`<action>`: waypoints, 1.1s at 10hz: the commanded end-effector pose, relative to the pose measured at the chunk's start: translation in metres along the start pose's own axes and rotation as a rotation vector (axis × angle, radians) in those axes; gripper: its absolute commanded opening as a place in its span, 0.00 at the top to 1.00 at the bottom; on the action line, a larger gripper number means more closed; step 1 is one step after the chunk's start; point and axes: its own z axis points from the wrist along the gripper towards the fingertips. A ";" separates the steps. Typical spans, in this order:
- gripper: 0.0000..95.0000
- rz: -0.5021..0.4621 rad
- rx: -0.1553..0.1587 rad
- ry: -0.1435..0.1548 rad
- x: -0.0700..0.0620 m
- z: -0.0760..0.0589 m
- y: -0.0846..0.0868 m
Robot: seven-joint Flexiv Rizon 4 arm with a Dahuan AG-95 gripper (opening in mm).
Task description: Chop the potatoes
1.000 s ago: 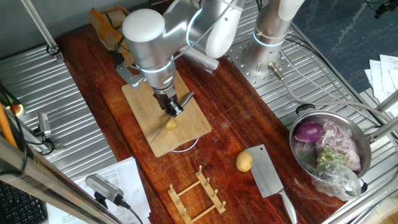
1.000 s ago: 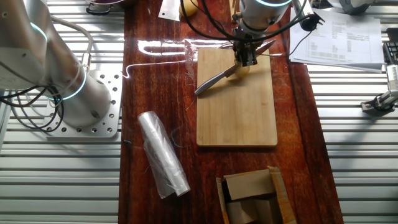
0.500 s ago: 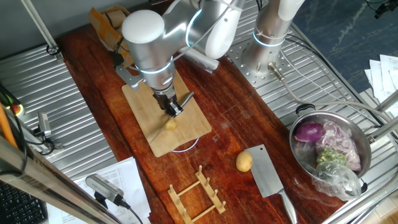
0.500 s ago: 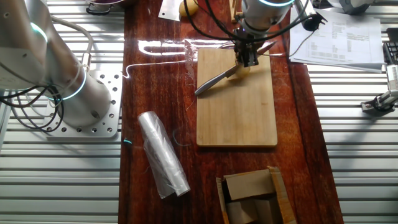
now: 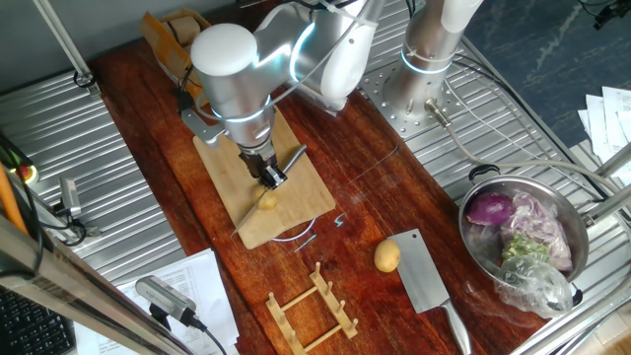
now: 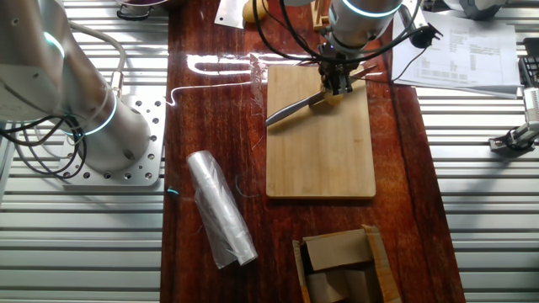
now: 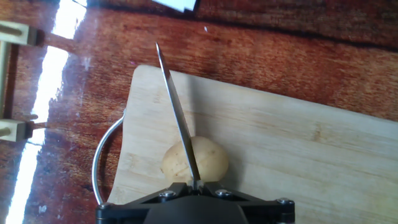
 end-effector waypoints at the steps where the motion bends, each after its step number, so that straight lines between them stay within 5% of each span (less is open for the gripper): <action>1: 1.00 0.002 0.001 0.003 0.000 0.000 0.000; 11: 1.00 0.023 -0.002 0.009 -0.006 -0.010 0.006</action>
